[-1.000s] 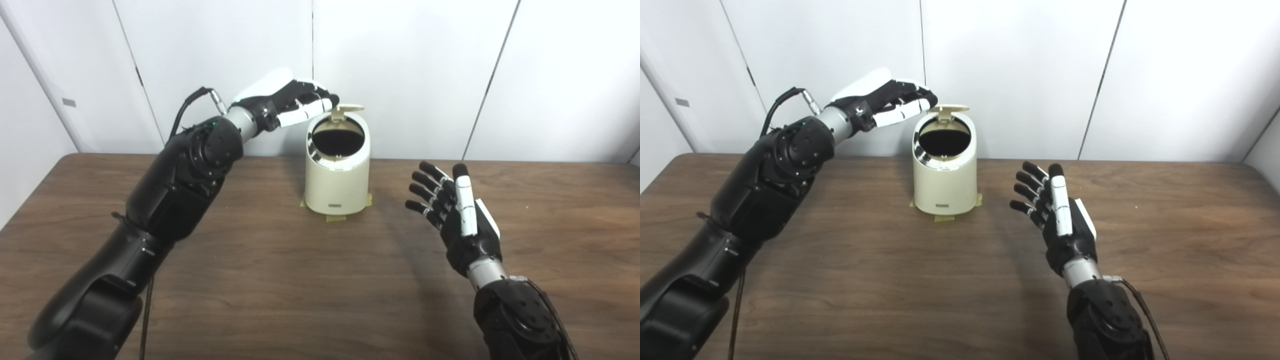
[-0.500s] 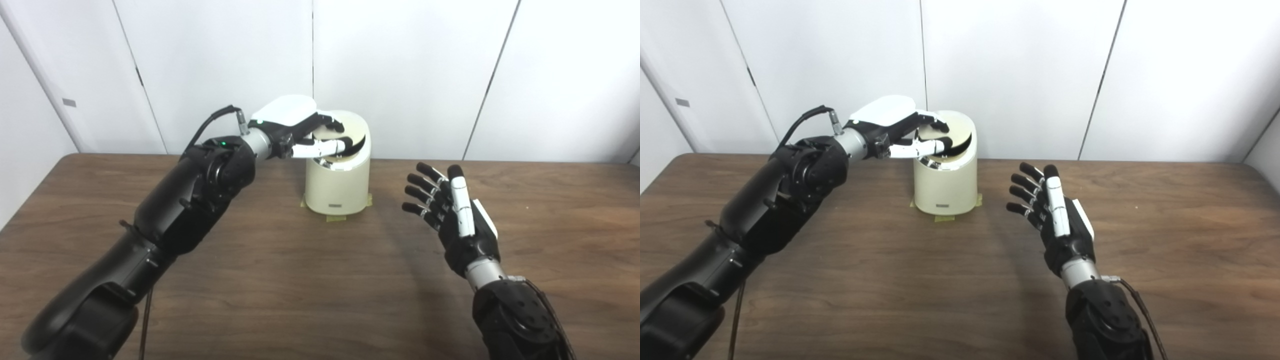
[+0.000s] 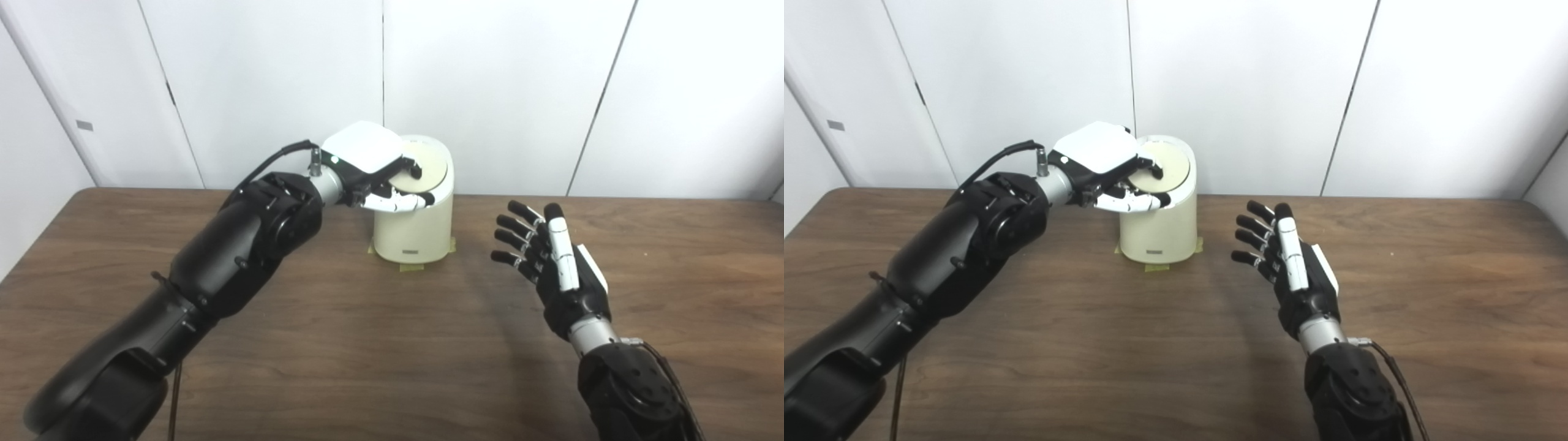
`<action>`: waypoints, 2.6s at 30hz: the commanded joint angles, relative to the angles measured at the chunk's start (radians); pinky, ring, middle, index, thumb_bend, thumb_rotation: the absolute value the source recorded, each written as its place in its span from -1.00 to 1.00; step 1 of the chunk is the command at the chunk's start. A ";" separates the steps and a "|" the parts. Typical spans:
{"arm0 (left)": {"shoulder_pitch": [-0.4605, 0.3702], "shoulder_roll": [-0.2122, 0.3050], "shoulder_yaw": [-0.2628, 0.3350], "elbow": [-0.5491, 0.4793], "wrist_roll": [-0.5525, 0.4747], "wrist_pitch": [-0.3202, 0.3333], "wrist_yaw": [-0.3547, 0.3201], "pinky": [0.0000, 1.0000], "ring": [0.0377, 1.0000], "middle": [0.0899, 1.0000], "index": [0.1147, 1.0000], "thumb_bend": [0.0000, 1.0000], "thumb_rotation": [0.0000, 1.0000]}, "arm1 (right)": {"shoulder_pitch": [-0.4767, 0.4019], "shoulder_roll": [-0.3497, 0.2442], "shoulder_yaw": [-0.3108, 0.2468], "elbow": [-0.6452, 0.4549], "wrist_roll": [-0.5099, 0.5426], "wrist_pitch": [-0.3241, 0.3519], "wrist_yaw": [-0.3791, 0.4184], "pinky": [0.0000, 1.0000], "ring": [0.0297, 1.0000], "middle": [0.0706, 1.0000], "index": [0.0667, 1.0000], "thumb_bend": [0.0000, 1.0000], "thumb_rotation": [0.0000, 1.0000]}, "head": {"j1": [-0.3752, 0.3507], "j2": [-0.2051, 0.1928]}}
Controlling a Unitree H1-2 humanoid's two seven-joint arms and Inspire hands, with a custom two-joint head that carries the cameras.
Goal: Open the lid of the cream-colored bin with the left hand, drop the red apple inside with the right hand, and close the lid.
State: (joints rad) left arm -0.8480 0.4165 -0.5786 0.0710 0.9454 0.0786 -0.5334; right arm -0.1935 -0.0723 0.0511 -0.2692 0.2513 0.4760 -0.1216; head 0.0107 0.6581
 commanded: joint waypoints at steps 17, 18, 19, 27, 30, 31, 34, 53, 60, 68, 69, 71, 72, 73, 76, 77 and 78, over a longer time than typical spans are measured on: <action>0.025 -0.013 -0.049 -0.085 0.339 -0.056 -0.101 1.00 0.83 0.69 0.63 0.12 1.00 | -0.044 -0.025 0.019 -0.035 0.014 -0.006 -0.018 0.37 0.59 0.56 0.63 0.00 0.92 | -0.004 0.012; 0.028 -0.015 -0.045 -0.083 0.337 -0.059 -0.101 1.00 0.82 0.69 0.62 0.11 1.00 | -0.044 -0.027 0.022 -0.035 0.013 -0.006 -0.017 0.37 0.59 0.56 0.64 0.00 0.93 | -0.005 0.014; 0.031 -0.017 -0.042 -0.081 0.336 -0.061 -0.105 1.00 0.82 0.69 0.62 0.11 1.00 | -0.044 -0.029 0.024 -0.036 0.013 -0.006 -0.018 0.38 0.59 0.56 0.64 0.00 0.94 | -0.004 0.015; 0.050 -0.026 -0.003 -0.106 0.302 -0.069 -0.132 1.00 0.82 0.67 0.61 0.12 1.00 | -0.047 -0.034 0.036 -0.037 0.025 -0.006 -0.040 0.40 0.61 0.57 0.64 0.00 0.94 | -0.009 0.021; 0.048 -0.024 0.023 -0.127 0.301 -0.070 -0.117 1.00 0.80 0.66 0.60 0.11 1.00 | -0.049 -0.038 0.042 -0.038 0.030 -0.006 -0.051 0.39 0.61 0.57 0.64 0.00 0.93 | -0.012 0.024; 0.050 -0.027 0.042 -0.138 0.293 -0.066 -0.099 0.99 0.79 0.65 0.59 0.10 1.00 | -0.050 -0.040 0.044 -0.038 0.032 -0.006 -0.054 0.39 0.61 0.57 0.64 0.00 0.93 | -0.011 0.025; 0.054 -0.032 0.091 -0.172 0.269 -0.059 -0.073 0.95 0.74 0.60 0.55 0.06 1.00 | -0.052 -0.045 0.052 -0.038 0.036 -0.006 -0.064 0.39 0.61 0.57 0.64 0.00 0.93 | -0.014 0.025; 0.203 -0.140 0.440 -0.342 0.019 0.082 0.123 0.45 0.66 0.65 0.64 -0.18 0.98 | -0.050 -0.087 0.085 -0.059 0.082 -0.006 -0.095 0.39 0.57 0.55 0.60 0.01 0.82 | -0.016 0.036; 0.307 -0.208 0.558 -0.449 -0.164 0.235 0.112 0.49 0.73 0.80 0.84 -0.23 0.90 | -0.046 -0.074 0.071 -0.070 0.072 -0.006 -0.114 0.37 0.59 0.57 0.59 0.00 0.78 | -0.022 0.041; 0.444 -0.256 0.670 -0.511 -0.455 0.312 0.152 0.56 0.67 0.74 0.85 -0.26 1.00 | -0.022 -0.060 0.046 -0.100 -0.022 -0.027 -0.069 0.50 0.71 0.71 0.67 0.01 0.94 | -0.028 0.038; 0.465 -0.253 0.675 -0.511 -0.477 0.300 0.162 0.55 0.67 0.74 0.85 -0.25 1.00 | -0.016 -0.057 0.045 -0.100 -0.042 -0.041 -0.066 0.51 0.71 0.71 0.67 0.01 0.95 | -0.028 0.038; 0.496 -0.250 0.677 -0.507 -0.514 0.281 0.185 0.52 0.64 0.73 0.83 -0.23 1.00 | -0.004 -0.052 0.044 -0.095 -0.080 -0.066 -0.060 0.51 0.70 0.68 0.63 0.04 0.90 | -0.028 0.037; 0.520 -0.256 0.685 -0.508 -0.545 0.283 0.193 0.52 0.63 0.73 0.83 -0.23 1.00 | 0.004 -0.050 0.043 -0.091 -0.094 -0.078 -0.053 0.51 0.70 0.68 0.62 0.04 0.89 | -0.030 0.039; 0.534 -0.258 0.687 -0.510 -0.567 0.287 0.201 0.54 0.64 0.74 0.83 -0.23 1.00 | 0.009 -0.048 0.040 -0.089 -0.102 -0.085 -0.046 0.54 0.71 0.69 0.63 0.07 0.89 | -0.029 0.039; 0.587 -0.295 0.708 -0.535 -0.640 0.342 0.231 0.60 0.68 0.76 0.84 -0.16 1.00 | 0.033 -0.048 0.033 -0.088 -0.120 -0.096 -0.014 0.61 0.76 0.72 0.67 0.11 0.91 | -0.025 0.042; 0.598 -0.304 0.712 -0.543 -0.658 0.358 0.240 0.62 0.69 0.77 0.85 -0.15 1.00 | 0.040 -0.047 0.030 -0.088 -0.124 -0.098 -0.004 0.64 0.78 0.75 0.71 0.11 0.93 | -0.025 0.042; 0.616 -0.317 0.720 -0.547 -0.684 0.369 0.250 0.62 0.70 0.77 0.85 -0.15 1.00 | 0.048 -0.048 0.028 -0.088 -0.126 -0.102 0.008 0.65 0.79 0.76 0.72 0.11 0.93 | -0.027 0.044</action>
State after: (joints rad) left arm -0.2063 0.1112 0.1360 -0.4409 0.2987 0.4389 -0.3110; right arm -0.1219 -0.1172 0.0934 -0.3366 0.1350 0.4252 -0.1305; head -0.0153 0.7010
